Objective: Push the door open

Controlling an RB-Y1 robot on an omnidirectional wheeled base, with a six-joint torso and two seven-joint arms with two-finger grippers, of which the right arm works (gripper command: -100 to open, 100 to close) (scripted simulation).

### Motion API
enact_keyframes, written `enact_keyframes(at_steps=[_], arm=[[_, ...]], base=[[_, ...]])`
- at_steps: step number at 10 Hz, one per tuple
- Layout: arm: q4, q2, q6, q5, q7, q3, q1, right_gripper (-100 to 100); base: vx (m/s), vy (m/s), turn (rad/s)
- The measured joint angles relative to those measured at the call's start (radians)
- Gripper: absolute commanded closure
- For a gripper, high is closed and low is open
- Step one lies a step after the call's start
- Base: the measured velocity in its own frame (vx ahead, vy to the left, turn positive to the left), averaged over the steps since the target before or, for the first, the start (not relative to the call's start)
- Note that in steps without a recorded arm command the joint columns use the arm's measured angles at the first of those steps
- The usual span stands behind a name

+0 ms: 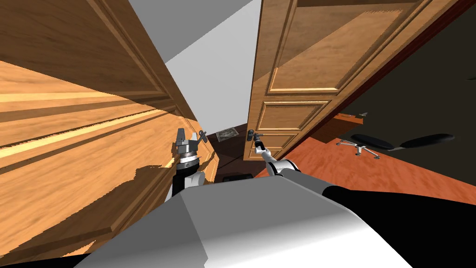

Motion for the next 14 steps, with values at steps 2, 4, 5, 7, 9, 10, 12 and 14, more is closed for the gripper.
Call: enact_keyframes(at_steps=[2, 4, 5, 7, 9, 10, 12, 14], arm=[[0.028, 0.015, -0.011, -0.007, 0.027, -0.019, -0.009, 100], [-0.013, 0.026, -0.003, -0.013, 0.056, -0.037, 0.006, 100], [0.003, 0.029, -0.006, -0.018, 0.071, -0.049, -0.009, 100], [0.013, 0.041, -0.021, -0.025, 0.102, -0.071, -0.019, 100], [0.005, 0.055, -0.018, -0.035, 0.144, -0.102, -0.021, 100], [0.038, 0.056, -0.035, -0.041, 0.158, -0.115, -0.041, 100], [0.079, 0.063, -0.069, -0.049, 0.184, -0.138, -0.063, 100], [0.044, 0.06, -0.052, -0.049, 0.187, -0.139, -0.052, 100]], base=[[0.22, 0.011, -0.076], [0.166, -0.009, -0.056], [0.193, 0.005, -0.089], [0.182, 0.013, -0.105], [0.186, 0.01, -0.105], [0.184, 0.026, -0.121], [0.099, -0.003, -0.008], [0.051, 0.0, -0.058]])
